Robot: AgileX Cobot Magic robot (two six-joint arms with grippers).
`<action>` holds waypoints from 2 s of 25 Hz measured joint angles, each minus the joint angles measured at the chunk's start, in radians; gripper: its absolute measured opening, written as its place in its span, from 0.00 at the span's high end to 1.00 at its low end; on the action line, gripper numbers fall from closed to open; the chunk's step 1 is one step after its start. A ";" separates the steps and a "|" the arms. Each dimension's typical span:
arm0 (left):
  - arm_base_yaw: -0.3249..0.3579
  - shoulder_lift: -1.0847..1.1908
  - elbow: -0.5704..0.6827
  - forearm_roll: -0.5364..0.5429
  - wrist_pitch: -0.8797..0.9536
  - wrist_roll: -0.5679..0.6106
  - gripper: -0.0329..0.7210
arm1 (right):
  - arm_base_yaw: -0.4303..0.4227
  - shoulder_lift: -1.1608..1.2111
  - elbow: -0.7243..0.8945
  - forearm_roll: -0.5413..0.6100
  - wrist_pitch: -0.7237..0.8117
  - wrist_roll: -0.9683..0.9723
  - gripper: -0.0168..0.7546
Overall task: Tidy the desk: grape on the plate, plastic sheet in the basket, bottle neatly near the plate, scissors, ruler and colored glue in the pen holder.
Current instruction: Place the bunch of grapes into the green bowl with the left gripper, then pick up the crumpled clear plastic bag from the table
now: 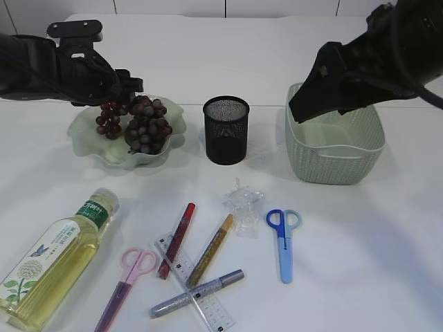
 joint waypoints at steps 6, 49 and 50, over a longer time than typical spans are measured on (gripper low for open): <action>0.000 -0.009 0.000 0.000 -0.003 -0.036 0.33 | 0.000 0.000 0.000 0.000 0.000 0.002 0.25; -0.037 -0.421 0.012 1.412 1.268 -1.278 0.35 | 0.000 0.000 -0.001 -0.076 0.277 0.124 0.25; -0.037 -0.432 0.012 1.420 1.300 -1.315 0.35 | 0.000 0.000 -0.002 -0.089 0.292 0.153 0.25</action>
